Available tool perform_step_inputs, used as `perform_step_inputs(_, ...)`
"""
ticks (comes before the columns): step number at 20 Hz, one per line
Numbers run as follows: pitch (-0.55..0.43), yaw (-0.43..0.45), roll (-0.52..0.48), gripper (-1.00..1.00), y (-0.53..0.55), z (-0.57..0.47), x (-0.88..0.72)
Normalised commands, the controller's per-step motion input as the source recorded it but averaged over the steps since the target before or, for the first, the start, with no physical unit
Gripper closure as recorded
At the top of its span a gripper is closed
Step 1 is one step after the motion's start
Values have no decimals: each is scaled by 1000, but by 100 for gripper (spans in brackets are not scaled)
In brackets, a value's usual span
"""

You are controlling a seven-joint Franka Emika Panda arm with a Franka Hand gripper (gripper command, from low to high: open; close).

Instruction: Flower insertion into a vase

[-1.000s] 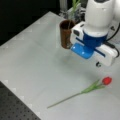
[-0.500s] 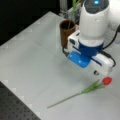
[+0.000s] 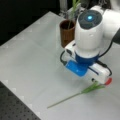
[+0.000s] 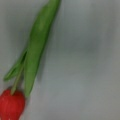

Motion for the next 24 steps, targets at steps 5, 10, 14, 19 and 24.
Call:
perform_step_inputs(5, 102, 94, -161, -100, 75, -21, 437)
perform_step_inputs(10, 120, 95, -164, -100, 79, -16, 423)
perform_step_inputs(14, 141, 91, -183, -100, 53, 7, 388)
perform_step_inputs(19, 205, 143, -232, -100, 6, -63, 322)
perform_step_inputs(24, 186, 163, -248, -100, -20, -111, 298)
